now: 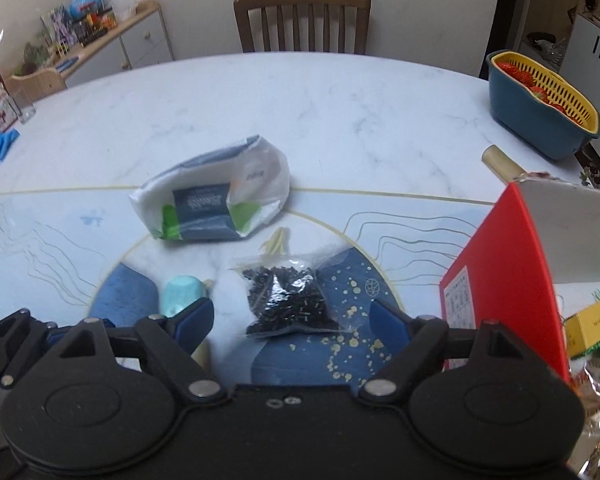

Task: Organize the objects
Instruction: 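Grasp the pale green soap bar with the left tool while the right tool grasps the black screw bag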

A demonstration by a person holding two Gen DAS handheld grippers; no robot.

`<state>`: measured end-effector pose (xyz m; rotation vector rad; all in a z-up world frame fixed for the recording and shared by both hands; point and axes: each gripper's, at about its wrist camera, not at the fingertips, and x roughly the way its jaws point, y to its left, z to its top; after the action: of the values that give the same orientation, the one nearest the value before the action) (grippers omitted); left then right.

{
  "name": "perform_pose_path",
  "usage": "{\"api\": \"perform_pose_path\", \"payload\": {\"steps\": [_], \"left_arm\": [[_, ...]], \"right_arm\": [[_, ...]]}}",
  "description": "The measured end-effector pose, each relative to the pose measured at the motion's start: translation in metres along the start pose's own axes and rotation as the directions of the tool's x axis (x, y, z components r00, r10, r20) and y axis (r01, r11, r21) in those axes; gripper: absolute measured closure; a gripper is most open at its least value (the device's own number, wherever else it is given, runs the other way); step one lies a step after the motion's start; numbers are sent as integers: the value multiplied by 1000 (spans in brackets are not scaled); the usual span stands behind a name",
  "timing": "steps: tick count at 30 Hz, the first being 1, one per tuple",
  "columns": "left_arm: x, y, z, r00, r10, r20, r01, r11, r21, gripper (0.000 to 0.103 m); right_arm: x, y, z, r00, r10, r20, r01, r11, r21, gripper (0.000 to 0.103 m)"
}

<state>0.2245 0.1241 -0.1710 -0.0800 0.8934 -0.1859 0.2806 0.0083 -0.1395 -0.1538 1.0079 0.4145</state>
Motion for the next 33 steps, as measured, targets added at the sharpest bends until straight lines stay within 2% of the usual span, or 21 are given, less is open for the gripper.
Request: {"api": "perform_pose_path", "payload": {"steps": [12,14,17,22,25,26,33], "left_arm": [[10,-15,3,999,43,-5,-43,999,27,1],[9,-16,3,999,50,-1,-50,998,31,5],[7,-17,3,999,45,8,-45,998,40,15],[4,-22,4,998,66,10,-67,996,58,41],[4,-25,4,995,99,9,-100,992,80,51],[4,-25,5,994,105,8,-105,991,86,51],[2,-26,6,997,72,0,-72,995,73,73]], "right_arm": [[17,-1,3,1000,-13,-26,13,1000,-28,38],[17,0,3,1000,-15,-22,14,999,-34,40],[17,3,3,1000,-24,-15,23,998,-52,45],[14,8,2,1000,-26,-9,26,997,-76,62],[12,7,1,1000,-27,-7,27,997,-72,66],[11,7,0,1000,-29,-7,29,997,-70,67],[-5,1,-8,1000,-23,0,23,999,-36,70]]}}
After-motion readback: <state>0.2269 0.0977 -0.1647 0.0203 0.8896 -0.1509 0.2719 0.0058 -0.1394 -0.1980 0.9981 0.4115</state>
